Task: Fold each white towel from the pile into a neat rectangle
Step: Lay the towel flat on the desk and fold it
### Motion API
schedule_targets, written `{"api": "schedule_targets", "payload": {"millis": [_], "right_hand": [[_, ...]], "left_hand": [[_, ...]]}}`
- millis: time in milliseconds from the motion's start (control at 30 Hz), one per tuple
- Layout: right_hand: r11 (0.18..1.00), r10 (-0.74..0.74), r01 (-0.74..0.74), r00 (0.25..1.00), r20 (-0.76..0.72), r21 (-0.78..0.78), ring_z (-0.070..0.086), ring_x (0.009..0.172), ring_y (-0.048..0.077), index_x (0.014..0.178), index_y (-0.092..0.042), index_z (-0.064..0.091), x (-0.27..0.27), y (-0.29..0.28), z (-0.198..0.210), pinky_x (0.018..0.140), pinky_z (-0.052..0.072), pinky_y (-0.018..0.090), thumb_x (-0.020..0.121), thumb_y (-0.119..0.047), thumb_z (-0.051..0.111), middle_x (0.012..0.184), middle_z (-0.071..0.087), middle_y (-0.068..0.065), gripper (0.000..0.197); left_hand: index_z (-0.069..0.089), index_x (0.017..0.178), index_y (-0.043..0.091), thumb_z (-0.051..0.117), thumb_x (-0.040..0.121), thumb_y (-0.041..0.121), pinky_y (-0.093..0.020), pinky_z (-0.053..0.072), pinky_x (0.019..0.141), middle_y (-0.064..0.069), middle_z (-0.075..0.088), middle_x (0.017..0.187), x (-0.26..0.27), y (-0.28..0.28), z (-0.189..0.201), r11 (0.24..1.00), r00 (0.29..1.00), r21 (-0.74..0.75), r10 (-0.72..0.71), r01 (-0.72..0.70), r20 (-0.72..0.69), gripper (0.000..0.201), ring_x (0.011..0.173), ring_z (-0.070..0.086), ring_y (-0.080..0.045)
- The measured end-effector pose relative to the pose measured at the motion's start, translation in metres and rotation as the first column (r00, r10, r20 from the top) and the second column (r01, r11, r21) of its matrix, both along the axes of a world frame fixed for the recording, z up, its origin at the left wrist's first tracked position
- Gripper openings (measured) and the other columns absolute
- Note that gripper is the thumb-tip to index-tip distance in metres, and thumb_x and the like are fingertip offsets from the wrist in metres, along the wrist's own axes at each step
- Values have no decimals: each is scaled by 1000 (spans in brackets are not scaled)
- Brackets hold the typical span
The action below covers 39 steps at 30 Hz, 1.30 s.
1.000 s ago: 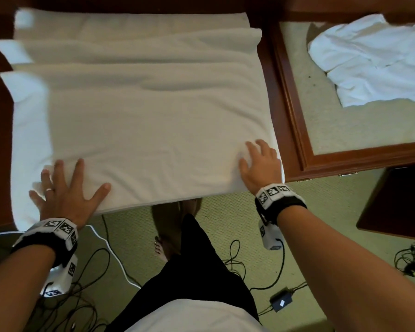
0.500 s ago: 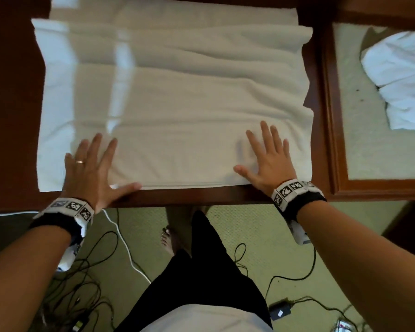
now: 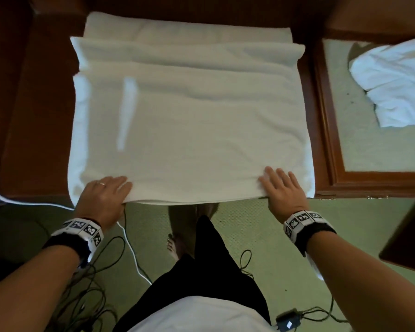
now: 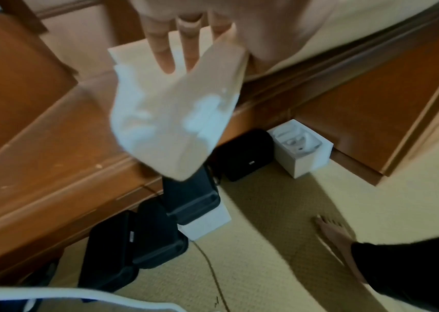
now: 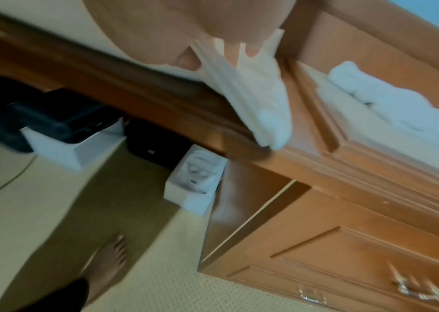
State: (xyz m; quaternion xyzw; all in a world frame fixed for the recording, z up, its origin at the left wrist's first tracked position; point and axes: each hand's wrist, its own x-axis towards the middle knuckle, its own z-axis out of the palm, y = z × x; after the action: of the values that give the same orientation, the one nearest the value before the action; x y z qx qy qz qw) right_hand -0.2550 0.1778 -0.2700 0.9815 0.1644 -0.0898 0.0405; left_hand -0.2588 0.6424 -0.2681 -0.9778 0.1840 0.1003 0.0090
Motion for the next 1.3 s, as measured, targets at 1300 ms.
{"api": "schedule_targets", "payload": {"millis": [1300], "right_hand": [[911, -397, 363, 899, -184, -194, 57, 78, 32, 99, -13, 66, 298, -1, 98, 68, 46, 36, 88, -4, 51, 86, 60, 10, 21]], "left_hand": [[59, 69, 14, 59, 89, 6, -42, 50, 73, -21, 65, 84, 277, 52, 81, 814, 798, 12, 573, -581, -186, 22, 75, 56, -36]]}}
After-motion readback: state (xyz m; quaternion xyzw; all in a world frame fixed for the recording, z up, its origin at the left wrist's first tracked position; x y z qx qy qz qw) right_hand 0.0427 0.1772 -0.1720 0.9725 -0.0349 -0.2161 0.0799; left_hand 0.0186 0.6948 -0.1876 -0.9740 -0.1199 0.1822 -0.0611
